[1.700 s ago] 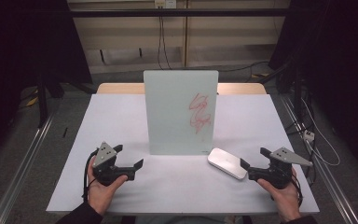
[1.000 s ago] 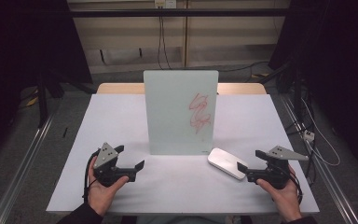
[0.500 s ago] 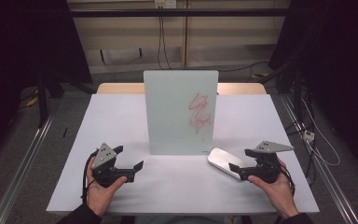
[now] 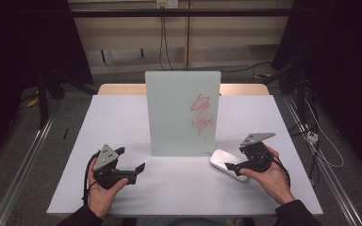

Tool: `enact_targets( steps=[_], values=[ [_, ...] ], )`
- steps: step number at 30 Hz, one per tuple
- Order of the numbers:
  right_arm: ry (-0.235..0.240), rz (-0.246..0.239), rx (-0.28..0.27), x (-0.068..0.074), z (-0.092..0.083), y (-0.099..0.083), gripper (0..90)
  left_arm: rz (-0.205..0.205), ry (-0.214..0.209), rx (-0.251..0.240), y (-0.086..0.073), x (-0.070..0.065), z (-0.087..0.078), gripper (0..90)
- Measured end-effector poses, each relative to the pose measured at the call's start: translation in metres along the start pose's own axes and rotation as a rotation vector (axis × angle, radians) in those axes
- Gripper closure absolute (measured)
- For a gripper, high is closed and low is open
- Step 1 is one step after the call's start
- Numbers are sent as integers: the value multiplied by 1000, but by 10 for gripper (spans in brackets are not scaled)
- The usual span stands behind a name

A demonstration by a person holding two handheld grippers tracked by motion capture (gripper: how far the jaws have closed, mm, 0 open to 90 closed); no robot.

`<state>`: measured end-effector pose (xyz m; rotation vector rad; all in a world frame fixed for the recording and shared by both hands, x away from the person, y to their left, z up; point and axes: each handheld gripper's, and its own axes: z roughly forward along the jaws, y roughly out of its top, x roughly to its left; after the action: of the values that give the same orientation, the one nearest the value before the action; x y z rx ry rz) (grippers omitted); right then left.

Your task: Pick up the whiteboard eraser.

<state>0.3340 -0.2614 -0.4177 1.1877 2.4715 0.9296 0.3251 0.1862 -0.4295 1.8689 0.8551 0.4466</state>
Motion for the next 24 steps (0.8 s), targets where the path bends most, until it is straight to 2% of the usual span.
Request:
enact_targets(
  steps=[5,10,11,20,24],
  values=[
    [21,-26,65,-3,8,5,181,11,1,4,0,0,1,52],
    [38,-55,80,-1,10,9,219,6,-1,5,0,0,1,53],
    [44,-77,98,1,13,10,223,9,-2,5,0,1,1,52],
    [46,-129,175,7,26,12,264,5,-1,4,0,1,1,52],
    [43,-137,187,7,27,11,292,-3,-1,2,0,1,1,52]
  ],
)
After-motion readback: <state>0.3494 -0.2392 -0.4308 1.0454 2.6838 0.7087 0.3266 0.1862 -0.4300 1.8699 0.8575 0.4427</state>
